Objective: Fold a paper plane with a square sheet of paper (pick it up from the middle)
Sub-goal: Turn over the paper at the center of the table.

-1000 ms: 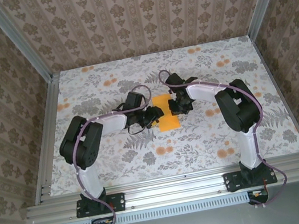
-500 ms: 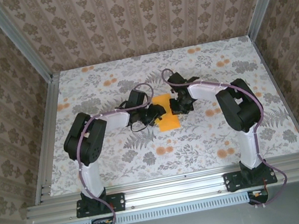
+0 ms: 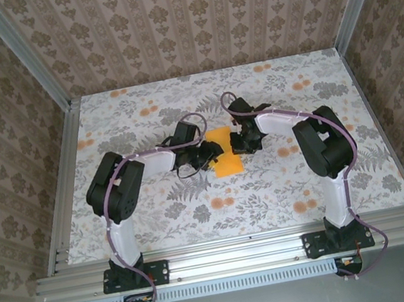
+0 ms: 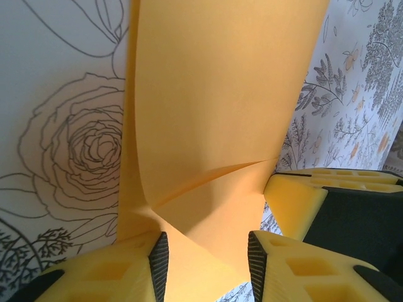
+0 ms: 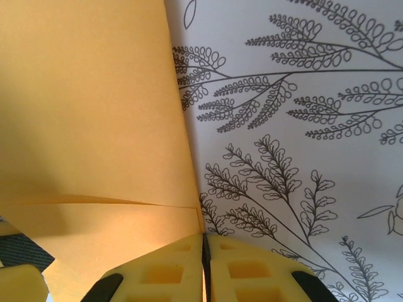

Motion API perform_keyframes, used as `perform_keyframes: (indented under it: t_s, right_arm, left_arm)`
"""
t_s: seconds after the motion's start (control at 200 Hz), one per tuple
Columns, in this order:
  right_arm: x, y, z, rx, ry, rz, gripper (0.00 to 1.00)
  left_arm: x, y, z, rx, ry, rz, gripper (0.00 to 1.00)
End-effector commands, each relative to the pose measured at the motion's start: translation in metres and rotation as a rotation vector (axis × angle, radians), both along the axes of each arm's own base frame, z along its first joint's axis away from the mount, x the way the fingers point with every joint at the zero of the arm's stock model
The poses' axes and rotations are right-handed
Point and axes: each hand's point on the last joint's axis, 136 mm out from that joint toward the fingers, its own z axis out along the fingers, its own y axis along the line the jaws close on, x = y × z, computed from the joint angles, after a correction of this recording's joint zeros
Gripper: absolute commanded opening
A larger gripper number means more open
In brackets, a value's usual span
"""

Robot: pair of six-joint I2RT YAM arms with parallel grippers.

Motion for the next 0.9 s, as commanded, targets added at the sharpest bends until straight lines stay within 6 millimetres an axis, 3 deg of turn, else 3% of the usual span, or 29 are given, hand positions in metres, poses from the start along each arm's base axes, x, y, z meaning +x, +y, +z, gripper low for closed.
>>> perform_keyframes:
  t_s: [0.0,0.34,0.54,0.7,0.82,0.895]
  right_arm:
    - [-0.028,-0.02,-0.039,-0.078,0.127,-0.027,0.1]
    - [-0.028,-0.019,-0.037,-0.07,0.122,-0.025,0.1]
    - [-0.025,-0.011,-0.028,-0.024,0.106,-0.014,0.15]
    - [-0.007,0.001,0.027,0.088,-0.016,-0.012,0.38]
    - [0.011,-0.012,0.075,0.135,-0.173,-0.071,0.52]
    - [0.014,-0.026,0.096,0.139,-0.258,-0.112,0.62]
  left_arm:
    - [0.009,-0.012,0.007,-0.028,-0.012,0.005,0.37]
    - [0.013,-0.017,0.0,-0.025,-0.003,-0.006,0.32]
    - [0.015,-0.018,-0.001,-0.011,-0.016,-0.015,0.14]
    - [0.016,-0.009,0.008,0.041,-0.065,-0.035,0.0]
    - [0.017,0.002,0.023,0.081,-0.109,-0.045,0.0]
    - [0.018,0.014,0.035,0.123,-0.15,-0.049,0.0]
